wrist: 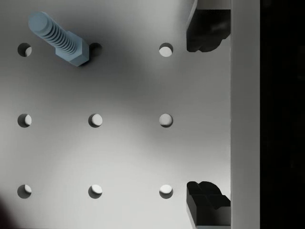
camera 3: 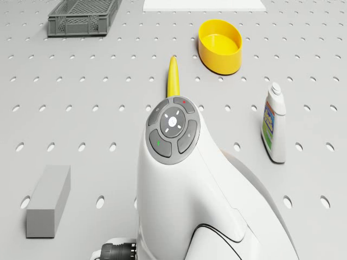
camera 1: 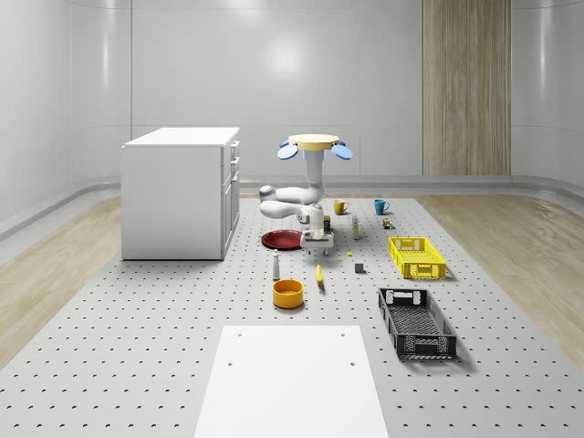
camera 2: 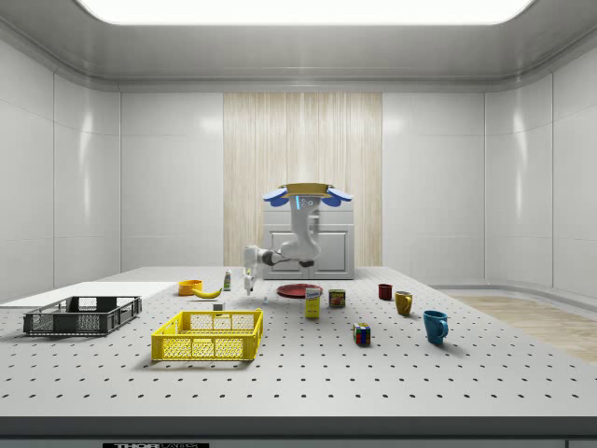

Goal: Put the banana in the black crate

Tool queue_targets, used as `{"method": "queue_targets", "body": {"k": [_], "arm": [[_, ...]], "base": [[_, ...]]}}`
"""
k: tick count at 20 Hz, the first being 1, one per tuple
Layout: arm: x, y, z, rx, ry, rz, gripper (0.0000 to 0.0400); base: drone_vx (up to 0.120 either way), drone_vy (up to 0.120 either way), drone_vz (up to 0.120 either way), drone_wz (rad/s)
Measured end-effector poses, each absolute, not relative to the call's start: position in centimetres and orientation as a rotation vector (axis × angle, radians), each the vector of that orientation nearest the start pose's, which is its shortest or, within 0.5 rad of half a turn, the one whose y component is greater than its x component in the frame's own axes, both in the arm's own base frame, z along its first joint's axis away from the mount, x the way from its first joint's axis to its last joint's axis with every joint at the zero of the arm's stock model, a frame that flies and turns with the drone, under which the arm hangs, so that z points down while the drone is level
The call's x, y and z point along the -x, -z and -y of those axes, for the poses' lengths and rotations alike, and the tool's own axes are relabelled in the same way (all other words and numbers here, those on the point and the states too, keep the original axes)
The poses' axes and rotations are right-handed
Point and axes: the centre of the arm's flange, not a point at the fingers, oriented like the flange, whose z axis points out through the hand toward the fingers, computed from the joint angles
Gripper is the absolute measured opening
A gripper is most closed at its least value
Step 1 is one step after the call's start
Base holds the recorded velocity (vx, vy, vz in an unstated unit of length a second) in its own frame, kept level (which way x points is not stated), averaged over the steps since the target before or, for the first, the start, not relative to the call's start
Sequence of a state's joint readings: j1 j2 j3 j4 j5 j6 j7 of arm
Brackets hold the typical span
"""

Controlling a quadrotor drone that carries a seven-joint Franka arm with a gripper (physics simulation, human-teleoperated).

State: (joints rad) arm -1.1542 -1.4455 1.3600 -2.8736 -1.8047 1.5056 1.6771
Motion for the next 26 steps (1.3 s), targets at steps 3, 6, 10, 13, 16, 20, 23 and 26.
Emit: {"method": "queue_targets", "body": {"k": [3,6,10,13,16,20,23,26], "arm": [[-30.68,-49.07,0.0,-0.001,-0.785,0.002,0.04],[-30.68,-49.07,0.0,-0.001,-0.785,0.002,0.04],[-30.68,-49.07,0.0,-0.001,-0.785,0.002,0.04],[-30.68,-49.07,0.0,-0.001,-0.785,0.002,0.04],[-30.68,-49.07,0.0,-0.001,-0.785,0.002,0.04],[-30.68,-49.07,0.0,-0.001,-0.785,0.002,0.04],[-30.68,-49.07,0.0,-0.001,-0.785,0.002,0.04],[-30.68,-49.07,0.0,-0.001,-0.785,0.002,0.04]], "base": [[0.12,0.0,0.0,0.0],[0.12,0.0,0.0,0.0],[0.12,0.0,0.0,0.0],[0.12,0.0,0.0,0.0],[0.12,0.0,0.0,0.0],[0.12,0.0,0.0,0.0],[0.12,0.0,0.0,0.0],[0.12,0.0,0.0,0.0]]}}
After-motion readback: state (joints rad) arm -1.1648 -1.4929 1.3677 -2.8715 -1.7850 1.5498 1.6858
